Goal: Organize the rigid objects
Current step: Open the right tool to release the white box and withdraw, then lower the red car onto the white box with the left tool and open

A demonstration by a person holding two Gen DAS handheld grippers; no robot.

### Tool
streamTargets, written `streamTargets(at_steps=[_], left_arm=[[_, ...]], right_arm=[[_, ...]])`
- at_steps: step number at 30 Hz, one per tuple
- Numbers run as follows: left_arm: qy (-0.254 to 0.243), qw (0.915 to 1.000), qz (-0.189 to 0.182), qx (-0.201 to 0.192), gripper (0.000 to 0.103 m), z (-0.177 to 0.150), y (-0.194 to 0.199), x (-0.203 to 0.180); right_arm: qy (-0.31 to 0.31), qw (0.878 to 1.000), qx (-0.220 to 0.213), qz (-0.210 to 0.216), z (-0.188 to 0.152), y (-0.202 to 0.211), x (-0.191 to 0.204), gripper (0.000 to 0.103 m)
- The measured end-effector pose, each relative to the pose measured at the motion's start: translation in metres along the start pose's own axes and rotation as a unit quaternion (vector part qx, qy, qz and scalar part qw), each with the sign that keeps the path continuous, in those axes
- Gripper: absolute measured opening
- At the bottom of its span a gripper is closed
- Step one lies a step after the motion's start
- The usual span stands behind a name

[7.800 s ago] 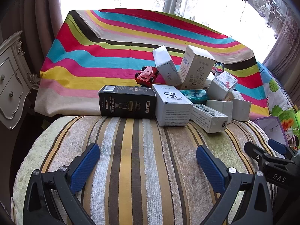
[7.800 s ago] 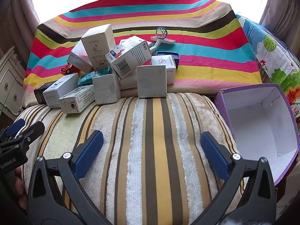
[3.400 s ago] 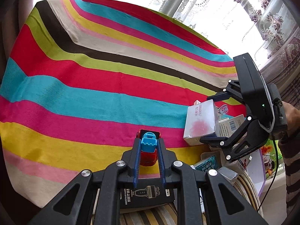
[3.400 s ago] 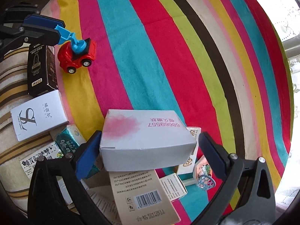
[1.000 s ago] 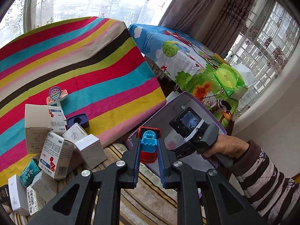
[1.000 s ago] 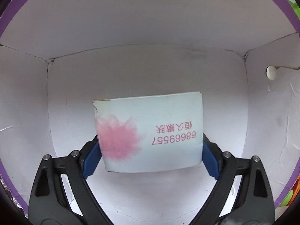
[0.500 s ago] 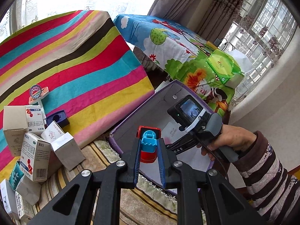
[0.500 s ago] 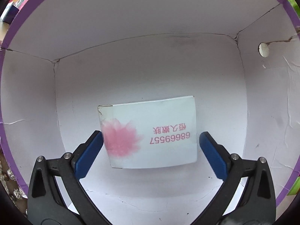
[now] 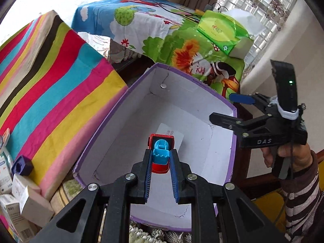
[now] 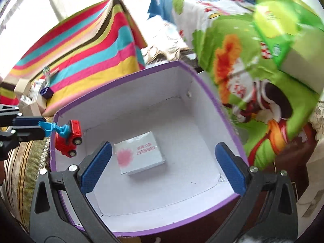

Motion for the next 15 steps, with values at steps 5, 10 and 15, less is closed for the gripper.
streamTargets(at_steps=[5, 10, 15], left_arm=[[-0.057, 0.9967, 0.019, 0.055, 0.018, 0.014, -0.044, -0.021], [-0.080, 0.9914, 0.052, 0.090, 0.018, 0.025, -0.075, -0.025], [-0.103, 0.9857, 0.065, 0.116, 0.018, 0.026, -0.093, -0.031]], right_arm=[[-0.044, 0.998, -0.039, -0.012, -0.003, -0.004, -0.012, 0.102], [-0.059, 0.998, -0.022, -0.029, -0.004, -0.026, -0.016, 0.102], [-0.067, 0.997, -0.026, -0.015, -0.003, -0.036, -0.027, 0.102]])
Point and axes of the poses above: each gripper's, at about its wrist camera, not at the fingertips, and y roughly against the way its jaws point, x to its left, z to its top, the point moved 9 cm from there along -y, roughly the way its jaws point, and after that the axes turned 15 degrees about x, right-handed, at the moved point
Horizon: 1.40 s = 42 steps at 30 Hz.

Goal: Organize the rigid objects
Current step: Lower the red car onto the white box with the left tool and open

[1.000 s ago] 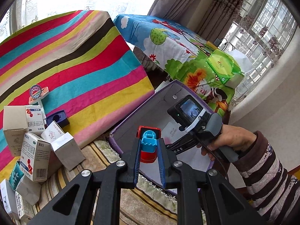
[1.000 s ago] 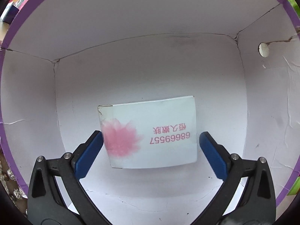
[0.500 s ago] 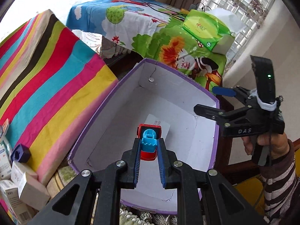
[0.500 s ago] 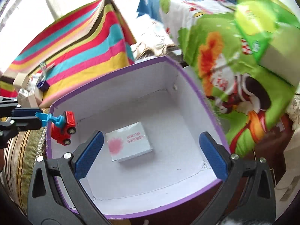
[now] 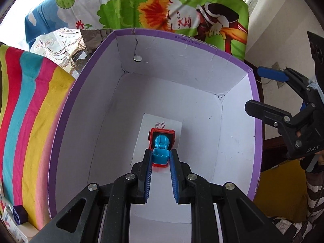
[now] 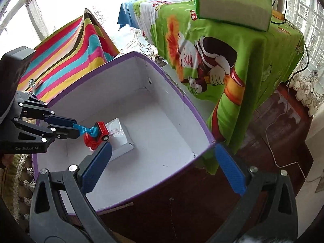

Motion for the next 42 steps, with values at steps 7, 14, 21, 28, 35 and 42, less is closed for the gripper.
streamTargets(at_steps=[7, 14, 21, 28, 35, 42], left_arm=[[-0.004, 0.9999, 0.009, 0.005, 0.018, 0.005, -0.007, 0.000], [-0.008, 0.9998, 0.020, 0.000, 0.019, 0.011, -0.007, -0.001], [-0.010, 0.9996, 0.025, -0.006, 0.038, 0.014, -0.007, -0.003], [0.005, 0.9998, 0.009, -0.018, 0.045, 0.017, -0.003, 0.001], [0.032, 0.9984, -0.016, -0.043, 0.045, 0.018, 0.013, 0.009], [0.060, 0.9950, -0.049, -0.063, 0.045, -0.005, 0.039, 0.027]], right_arm=[[-0.010, 1.000, 0.003, 0.011, 0.000, -0.009, -0.006, 0.102], [-0.009, 1.000, 0.010, 0.015, -0.003, -0.014, -0.004, 0.102], [-0.009, 1.000, 0.015, 0.018, -0.006, -0.015, -0.002, 0.102], [-0.007, 1.000, 0.018, 0.019, -0.010, -0.016, -0.001, 0.102], [-0.007, 0.999, 0.020, 0.024, -0.011, -0.016, 0.001, 0.102], [-0.006, 0.999, 0.024, 0.021, -0.013, -0.017, 0.002, 0.102]])
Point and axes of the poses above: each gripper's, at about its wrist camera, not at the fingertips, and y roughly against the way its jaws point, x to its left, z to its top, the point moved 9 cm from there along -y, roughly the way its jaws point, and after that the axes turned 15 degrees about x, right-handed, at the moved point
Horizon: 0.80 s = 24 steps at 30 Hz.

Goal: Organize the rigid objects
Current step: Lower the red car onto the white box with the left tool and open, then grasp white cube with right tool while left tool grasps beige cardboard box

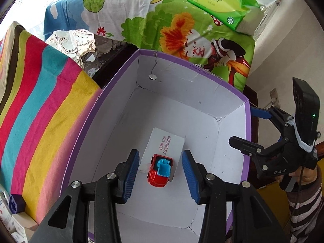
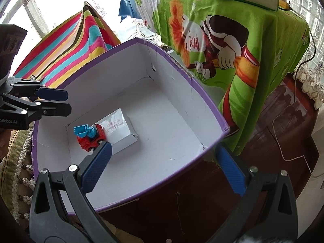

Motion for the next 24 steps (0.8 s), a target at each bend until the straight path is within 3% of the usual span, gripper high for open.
streamTargets(at_steps=[5, 9, 14, 20, 24], left_arm=[[0.049, 0.9971, -0.021, -0.054, 0.045, -0.035, 0.039, 0.025], [0.112, 0.9854, -0.011, -0.128, 0.046, -0.093, 0.086, 0.057], [0.201, 0.9613, -0.001, -0.189, 0.046, -0.178, 0.128, 0.098], [0.319, 0.9182, -0.002, -0.235, 0.046, -0.276, 0.154, 0.148], [0.350, 0.9032, 0.006, -0.249, 0.046, -0.314, 0.158, 0.162]], right_arm=[[0.003, 1.000, -0.010, -0.001, 0.001, 0.011, 0.002, 0.103], [0.013, 0.999, -0.026, 0.017, 0.004, 0.028, 0.013, 0.103], [0.048, 0.998, -0.049, 0.014, 0.011, 0.053, 0.039, 0.102], [0.096, 0.994, -0.054, 0.029, 0.012, 0.072, 0.087, 0.102], [0.141, 0.988, -0.044, 0.049, 0.012, 0.074, 0.135, 0.103]])
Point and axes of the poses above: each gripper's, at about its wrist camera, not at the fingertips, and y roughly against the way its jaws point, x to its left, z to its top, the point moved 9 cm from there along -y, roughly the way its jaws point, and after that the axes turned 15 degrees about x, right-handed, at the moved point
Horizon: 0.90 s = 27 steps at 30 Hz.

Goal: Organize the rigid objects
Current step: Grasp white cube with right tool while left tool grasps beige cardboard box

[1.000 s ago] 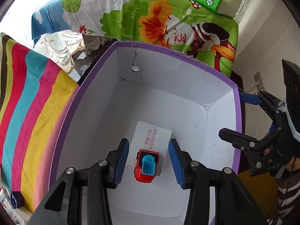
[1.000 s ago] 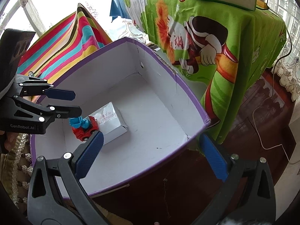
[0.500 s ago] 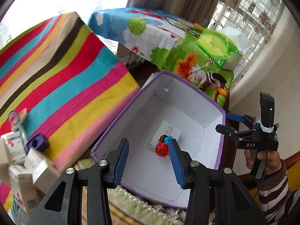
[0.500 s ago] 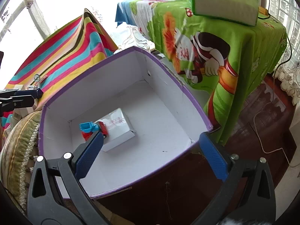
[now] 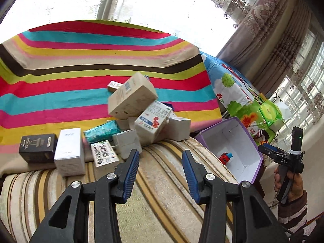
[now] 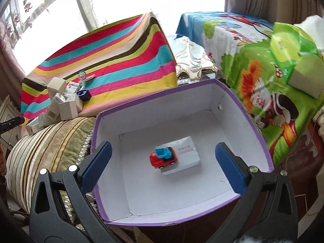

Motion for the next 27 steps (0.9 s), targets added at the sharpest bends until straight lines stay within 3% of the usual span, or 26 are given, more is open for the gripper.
streamTargets(at_steps=[6, 9, 14, 20, 27], left_arm=[[0.030, 0.9994, -0.011, -0.011, 0.046, -0.010, 0.006, 0.025], [0.037, 0.9990, -0.018, -0.015, 0.046, -0.010, 0.010, 0.030], [0.042, 0.9987, -0.016, -0.025, 0.065, 0.006, 0.013, 0.030], [0.035, 0.9988, 0.022, -0.024, 0.082, 0.046, 0.005, 0.018], [0.028, 0.9945, 0.100, 0.014, 0.085, 0.105, -0.041, 0.003]], right_arm=[[0.072, 0.997, 0.016, 0.038, 0.012, -0.009, 0.077, 0.103], [0.111, 0.993, 0.024, 0.035, 0.016, -0.017, 0.114, 0.103], [0.164, 0.985, 0.037, 0.033, 0.033, -0.032, 0.163, 0.103], [0.184, 0.980, 0.074, 0.024, 0.050, -0.070, 0.205, 0.102], [0.167, 0.983, 0.081, 0.001, 0.063, -0.105, 0.228, 0.102]])
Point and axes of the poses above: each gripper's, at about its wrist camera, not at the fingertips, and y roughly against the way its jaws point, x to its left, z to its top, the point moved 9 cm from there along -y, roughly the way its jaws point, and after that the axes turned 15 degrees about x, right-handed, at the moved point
